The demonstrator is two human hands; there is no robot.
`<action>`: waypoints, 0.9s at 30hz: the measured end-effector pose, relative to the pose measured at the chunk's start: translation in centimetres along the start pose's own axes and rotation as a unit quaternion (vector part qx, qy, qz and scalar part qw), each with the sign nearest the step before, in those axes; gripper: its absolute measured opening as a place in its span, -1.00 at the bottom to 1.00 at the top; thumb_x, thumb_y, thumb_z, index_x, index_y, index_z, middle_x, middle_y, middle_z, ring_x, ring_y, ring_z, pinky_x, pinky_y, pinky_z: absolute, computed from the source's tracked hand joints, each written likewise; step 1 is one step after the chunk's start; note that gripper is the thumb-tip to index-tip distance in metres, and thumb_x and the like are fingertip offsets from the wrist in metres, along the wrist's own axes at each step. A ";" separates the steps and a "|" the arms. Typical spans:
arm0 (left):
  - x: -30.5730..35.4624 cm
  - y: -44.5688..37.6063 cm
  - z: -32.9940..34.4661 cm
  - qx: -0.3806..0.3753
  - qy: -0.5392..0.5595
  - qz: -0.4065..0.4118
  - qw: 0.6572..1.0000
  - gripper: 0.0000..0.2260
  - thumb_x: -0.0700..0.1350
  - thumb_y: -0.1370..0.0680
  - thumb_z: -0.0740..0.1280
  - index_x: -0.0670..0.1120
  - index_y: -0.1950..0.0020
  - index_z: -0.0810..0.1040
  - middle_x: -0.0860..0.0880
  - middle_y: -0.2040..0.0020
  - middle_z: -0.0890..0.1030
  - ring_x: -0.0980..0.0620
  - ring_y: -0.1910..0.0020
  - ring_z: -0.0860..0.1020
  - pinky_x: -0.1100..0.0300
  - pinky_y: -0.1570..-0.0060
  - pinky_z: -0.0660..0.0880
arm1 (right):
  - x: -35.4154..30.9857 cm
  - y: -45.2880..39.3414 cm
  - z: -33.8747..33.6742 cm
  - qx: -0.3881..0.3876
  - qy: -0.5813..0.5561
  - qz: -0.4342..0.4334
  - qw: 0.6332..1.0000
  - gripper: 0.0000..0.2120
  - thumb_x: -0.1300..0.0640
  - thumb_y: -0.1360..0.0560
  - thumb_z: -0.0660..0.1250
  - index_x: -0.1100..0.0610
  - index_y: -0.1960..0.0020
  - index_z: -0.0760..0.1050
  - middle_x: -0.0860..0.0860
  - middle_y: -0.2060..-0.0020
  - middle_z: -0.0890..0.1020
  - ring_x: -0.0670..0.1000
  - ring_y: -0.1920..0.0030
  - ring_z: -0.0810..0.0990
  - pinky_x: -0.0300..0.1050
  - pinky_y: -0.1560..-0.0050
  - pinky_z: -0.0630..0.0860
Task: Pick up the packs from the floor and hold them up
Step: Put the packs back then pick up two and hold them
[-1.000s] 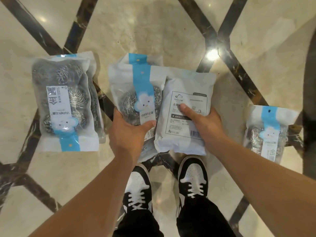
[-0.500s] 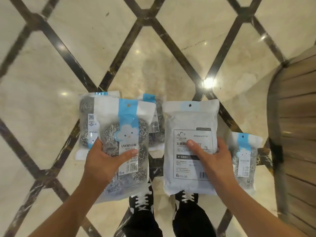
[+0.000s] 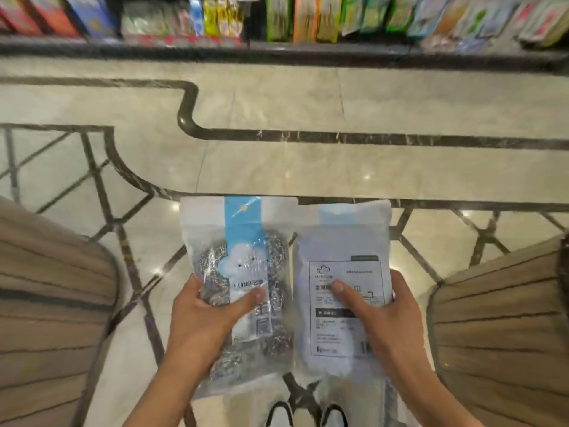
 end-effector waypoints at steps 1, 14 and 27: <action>3.0 1.6 -1.4 0.005 0.002 0.015 1.000 -0.46 0.02 -0.23 0.71 0.16 -0.06 0.49 -0.01 -0.19 0.64 -0.13 -0.11 0.64 0.12 -0.04 0.51 | -3.1 1.2 -0.3 -0.007 -0.002 -0.019 1.000 -0.51 -0.12 -0.26 0.66 -0.03 -0.09 0.56 -0.12 0.13 0.75 -0.21 0.22 0.71 -0.31 0.31 0.59; 19.7 19.6 -17.7 0.159 0.110 0.132 0.972 -0.15 0.14 -0.01 0.77 0.09 -0.25 0.59 -0.02 -0.15 0.73 -0.35 -0.16 0.64 -0.16 -0.10 0.64 | -27.0 14.8 1.5 -0.167 -0.042 -0.195 0.966 -0.58 -0.10 -0.31 0.66 -0.10 -0.08 0.57 -0.16 0.12 0.75 -0.24 0.18 0.71 -0.26 0.21 0.58; 16.3 41.9 -29.4 0.463 0.141 0.108 0.868 -0.10 0.16 -0.02 0.76 0.07 -0.31 0.55 0.01 -0.15 0.73 -0.06 -0.09 0.71 -0.12 -0.15 0.63 | -33.2 28.6 9.8 -0.414 -0.007 -0.306 0.857 -0.57 -0.14 -0.31 0.66 -0.12 -0.06 0.54 -0.14 0.09 0.74 -0.16 0.17 0.73 -0.09 0.16 0.70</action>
Point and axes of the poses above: each hand's wrist, its own y-axis away from the middle knuckle, its own z-axis out of the palm, x = y × z, the point moved 4 cm from there along -y, towards the middle knuckle
